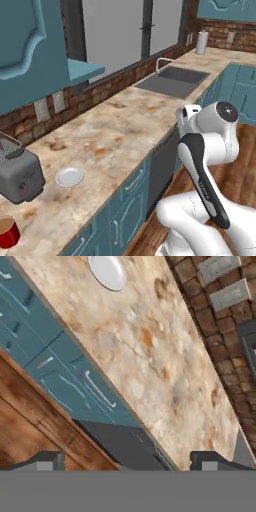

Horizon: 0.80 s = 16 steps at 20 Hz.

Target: Take a sugar cube from the saucer and place it inside the coffee. Then, grab milk from the fridge and place it next to the coffee on the counter to sweeten the coffee.

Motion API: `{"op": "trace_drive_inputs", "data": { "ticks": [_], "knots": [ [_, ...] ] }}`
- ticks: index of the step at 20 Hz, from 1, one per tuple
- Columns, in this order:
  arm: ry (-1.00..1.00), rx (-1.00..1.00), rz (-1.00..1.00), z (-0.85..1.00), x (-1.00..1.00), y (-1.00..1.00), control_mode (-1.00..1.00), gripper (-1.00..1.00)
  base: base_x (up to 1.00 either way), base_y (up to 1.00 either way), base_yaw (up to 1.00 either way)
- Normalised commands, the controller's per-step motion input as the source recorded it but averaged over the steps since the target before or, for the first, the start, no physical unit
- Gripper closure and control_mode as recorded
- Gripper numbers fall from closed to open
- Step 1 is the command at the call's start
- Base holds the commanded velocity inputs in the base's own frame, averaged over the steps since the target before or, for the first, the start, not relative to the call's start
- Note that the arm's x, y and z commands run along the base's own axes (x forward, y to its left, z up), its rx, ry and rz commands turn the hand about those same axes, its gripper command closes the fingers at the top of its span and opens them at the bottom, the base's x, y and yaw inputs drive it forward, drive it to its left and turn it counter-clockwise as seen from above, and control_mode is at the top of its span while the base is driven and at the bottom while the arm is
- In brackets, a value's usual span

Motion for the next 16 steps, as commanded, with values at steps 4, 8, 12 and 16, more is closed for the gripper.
{"op": "trace_drive_inputs", "data": {
  "ticks": [4, 8, 12, 16],
  "knots": [
    [0.00, 0.00, 0.00, 0.00, 0.00, 0.00, 1.00, -1.00, 0.00, -0.68, -0.61],
    [0.00, 0.00, 0.00, 0.00, 0.00, 0.00, 1.00, -1.00, 0.00, -0.63, -0.64],
    [0.00, 0.00, 0.00, 0.00, 0.00, 0.00, 1.00, -1.00, 0.00, -0.63, -0.66],
    [0.00, 0.00, 0.00, 0.00, 0.00, 0.00, 1.00, -1.00, 0.00, -0.62, -0.68]
  ]
}}
